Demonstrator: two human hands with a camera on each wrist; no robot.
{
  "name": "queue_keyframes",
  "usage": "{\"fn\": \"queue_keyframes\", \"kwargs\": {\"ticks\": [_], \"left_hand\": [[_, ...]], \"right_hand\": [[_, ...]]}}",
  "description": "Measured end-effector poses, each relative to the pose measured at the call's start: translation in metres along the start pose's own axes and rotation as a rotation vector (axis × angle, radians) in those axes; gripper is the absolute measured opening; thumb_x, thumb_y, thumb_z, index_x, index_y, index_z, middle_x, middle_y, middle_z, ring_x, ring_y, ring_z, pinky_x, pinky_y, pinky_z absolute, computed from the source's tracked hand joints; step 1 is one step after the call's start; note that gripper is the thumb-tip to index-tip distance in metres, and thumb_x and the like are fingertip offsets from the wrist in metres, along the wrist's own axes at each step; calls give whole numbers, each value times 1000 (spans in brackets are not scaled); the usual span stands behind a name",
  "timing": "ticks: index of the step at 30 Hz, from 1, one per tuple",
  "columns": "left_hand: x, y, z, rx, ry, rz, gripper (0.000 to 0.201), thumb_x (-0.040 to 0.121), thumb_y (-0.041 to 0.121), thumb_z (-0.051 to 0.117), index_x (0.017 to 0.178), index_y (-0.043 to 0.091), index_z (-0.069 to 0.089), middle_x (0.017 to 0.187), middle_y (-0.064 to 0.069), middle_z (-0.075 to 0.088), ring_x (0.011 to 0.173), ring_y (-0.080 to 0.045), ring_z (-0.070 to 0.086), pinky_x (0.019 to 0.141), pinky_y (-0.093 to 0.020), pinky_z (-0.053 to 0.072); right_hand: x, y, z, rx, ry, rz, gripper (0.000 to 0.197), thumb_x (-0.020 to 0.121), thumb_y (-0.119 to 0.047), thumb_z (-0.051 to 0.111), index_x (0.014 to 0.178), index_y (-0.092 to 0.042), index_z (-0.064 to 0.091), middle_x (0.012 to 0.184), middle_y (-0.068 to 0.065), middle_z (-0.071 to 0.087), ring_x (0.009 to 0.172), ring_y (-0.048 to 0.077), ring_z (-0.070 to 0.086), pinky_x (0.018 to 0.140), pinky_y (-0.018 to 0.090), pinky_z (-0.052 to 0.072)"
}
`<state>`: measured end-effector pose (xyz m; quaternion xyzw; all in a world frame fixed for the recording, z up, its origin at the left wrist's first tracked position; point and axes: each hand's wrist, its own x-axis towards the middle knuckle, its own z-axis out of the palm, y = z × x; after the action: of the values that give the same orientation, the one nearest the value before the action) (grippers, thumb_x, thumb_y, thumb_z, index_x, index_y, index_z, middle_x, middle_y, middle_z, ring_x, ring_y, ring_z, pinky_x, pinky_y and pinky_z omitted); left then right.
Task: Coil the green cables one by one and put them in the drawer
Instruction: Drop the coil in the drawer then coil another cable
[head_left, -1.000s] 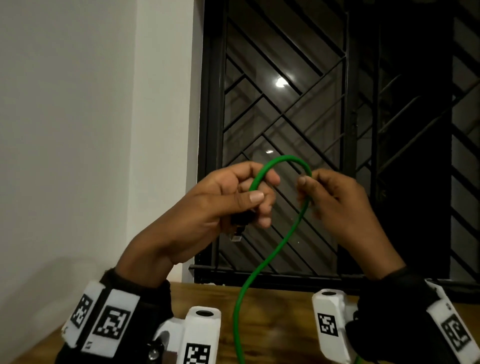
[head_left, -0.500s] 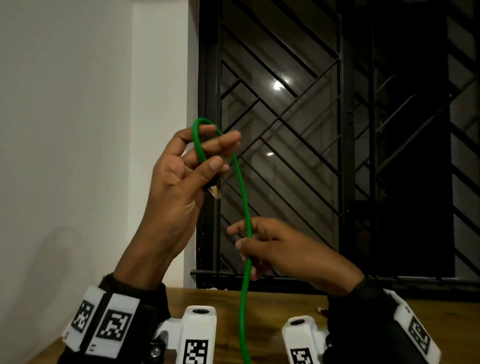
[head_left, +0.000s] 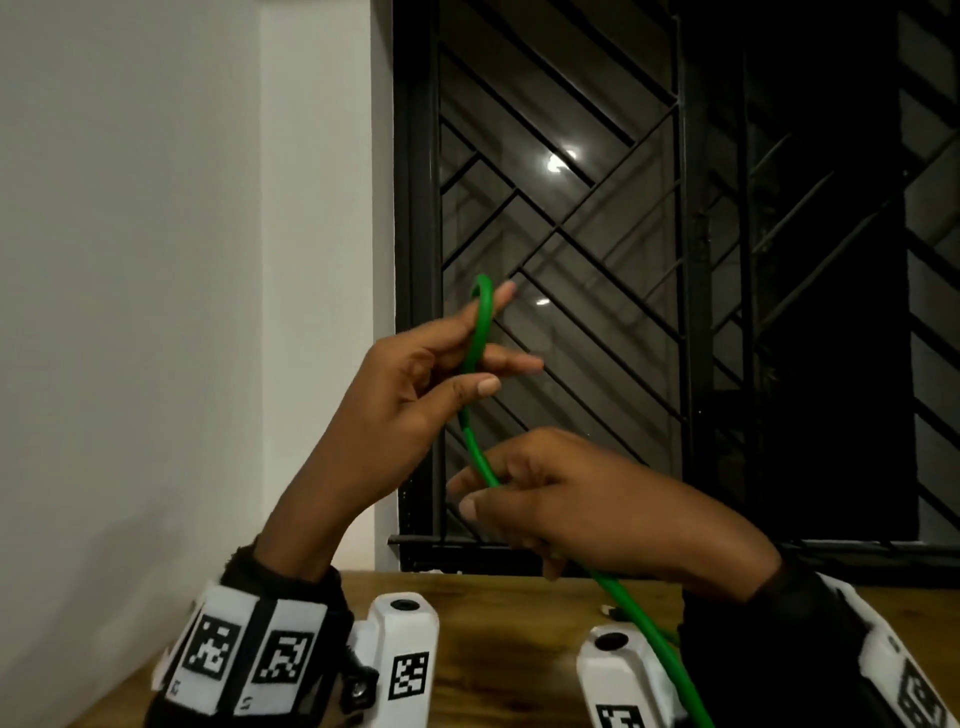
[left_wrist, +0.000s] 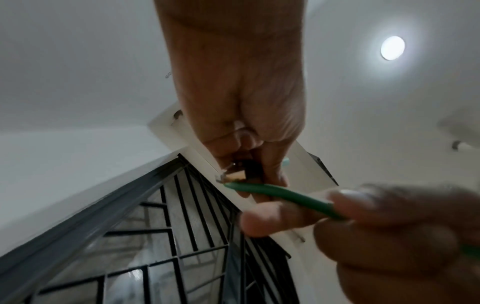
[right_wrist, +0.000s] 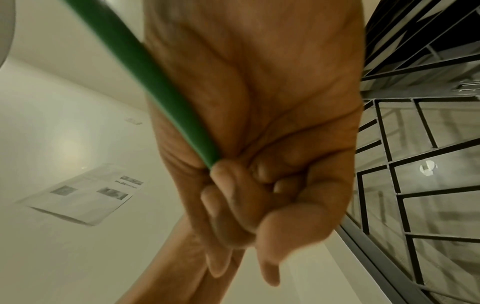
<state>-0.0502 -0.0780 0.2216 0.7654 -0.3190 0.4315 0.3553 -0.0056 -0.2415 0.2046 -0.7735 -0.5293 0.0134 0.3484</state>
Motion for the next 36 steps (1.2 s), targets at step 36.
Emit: {"fn": "queue_keyframes", "kwargs": {"ticks": [36], "left_hand": [[-7,-23,-6,606,-312,-48,34,94,33,46,116,26,70,85,10,63,79,-7,57,64,-20,43]], "right_hand": [[-7,31,-42,-720,673,-13,21,83,-48,73,81,-38,55,70,-26,59,70,-12,52,56,14,26]]}}
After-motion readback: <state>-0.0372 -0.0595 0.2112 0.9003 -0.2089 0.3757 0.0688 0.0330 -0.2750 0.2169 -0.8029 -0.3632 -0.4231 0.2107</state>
